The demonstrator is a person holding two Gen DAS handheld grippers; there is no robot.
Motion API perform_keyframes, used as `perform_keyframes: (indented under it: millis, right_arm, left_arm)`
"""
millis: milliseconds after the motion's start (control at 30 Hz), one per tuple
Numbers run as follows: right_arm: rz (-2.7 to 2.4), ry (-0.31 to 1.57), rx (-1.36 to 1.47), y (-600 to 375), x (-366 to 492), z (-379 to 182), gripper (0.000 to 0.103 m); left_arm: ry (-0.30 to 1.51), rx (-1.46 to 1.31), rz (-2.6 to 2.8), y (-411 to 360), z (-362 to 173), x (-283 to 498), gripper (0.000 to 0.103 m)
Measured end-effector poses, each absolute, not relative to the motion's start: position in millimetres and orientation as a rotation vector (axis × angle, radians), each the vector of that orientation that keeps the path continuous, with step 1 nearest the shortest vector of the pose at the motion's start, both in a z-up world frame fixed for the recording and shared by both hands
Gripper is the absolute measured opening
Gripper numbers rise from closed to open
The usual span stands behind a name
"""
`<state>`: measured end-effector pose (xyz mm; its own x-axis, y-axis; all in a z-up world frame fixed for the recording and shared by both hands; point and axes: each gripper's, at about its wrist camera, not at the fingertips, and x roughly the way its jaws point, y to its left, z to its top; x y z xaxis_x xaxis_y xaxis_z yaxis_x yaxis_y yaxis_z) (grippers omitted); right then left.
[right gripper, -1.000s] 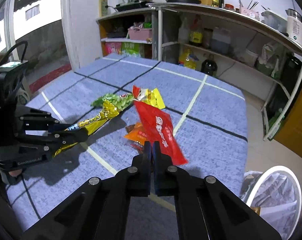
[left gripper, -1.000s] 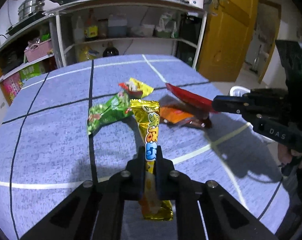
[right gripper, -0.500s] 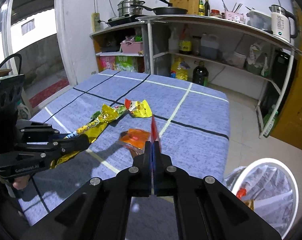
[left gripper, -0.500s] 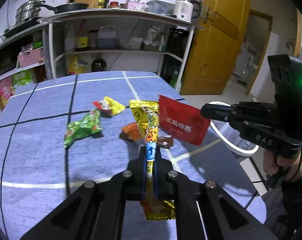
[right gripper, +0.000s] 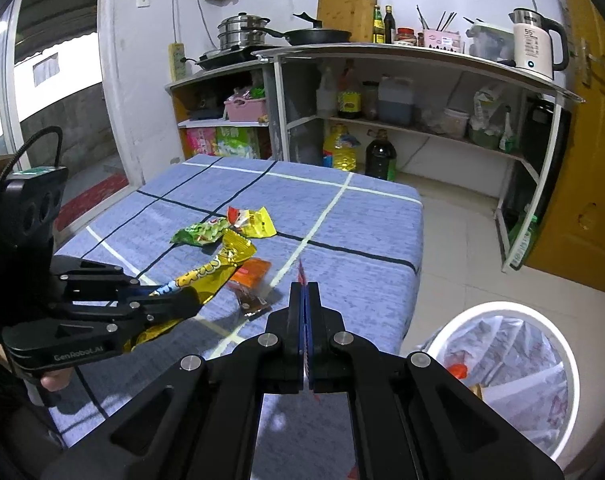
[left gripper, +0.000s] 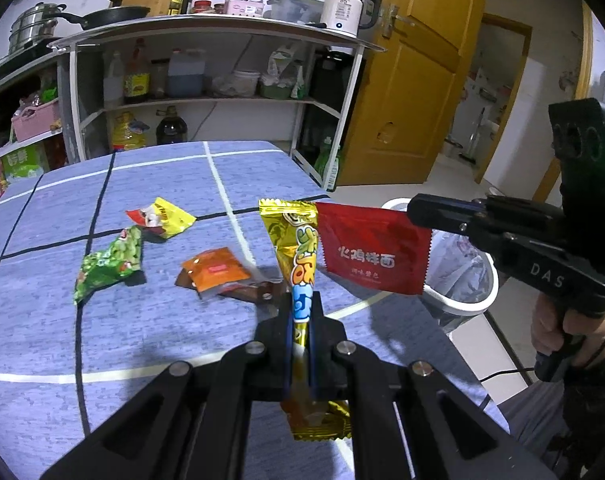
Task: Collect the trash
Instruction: 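Carry the yellow wrapper and red bag over the bin and release both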
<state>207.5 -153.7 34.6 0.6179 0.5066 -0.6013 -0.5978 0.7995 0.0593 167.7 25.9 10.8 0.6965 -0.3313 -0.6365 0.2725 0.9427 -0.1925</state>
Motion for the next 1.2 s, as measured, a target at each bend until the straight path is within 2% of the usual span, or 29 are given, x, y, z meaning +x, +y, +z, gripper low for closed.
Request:
perform_keyframes:
  millis: [567, 1200]
  right_arm:
    - [0.622, 0.609, -0.145, -165.7, 202.6, 48.2, 0.0]
    - [0.419, 0.608, -0.04, -287.9, 199.5, 46.4, 0.0]
  left_arm:
    - [0.722, -0.096, -0.362, 10.5, 13.0, 172.1, 0.006]
    - [0.767, -0.037, -0.532, -105.0, 15.2, 209.9, 0.006]
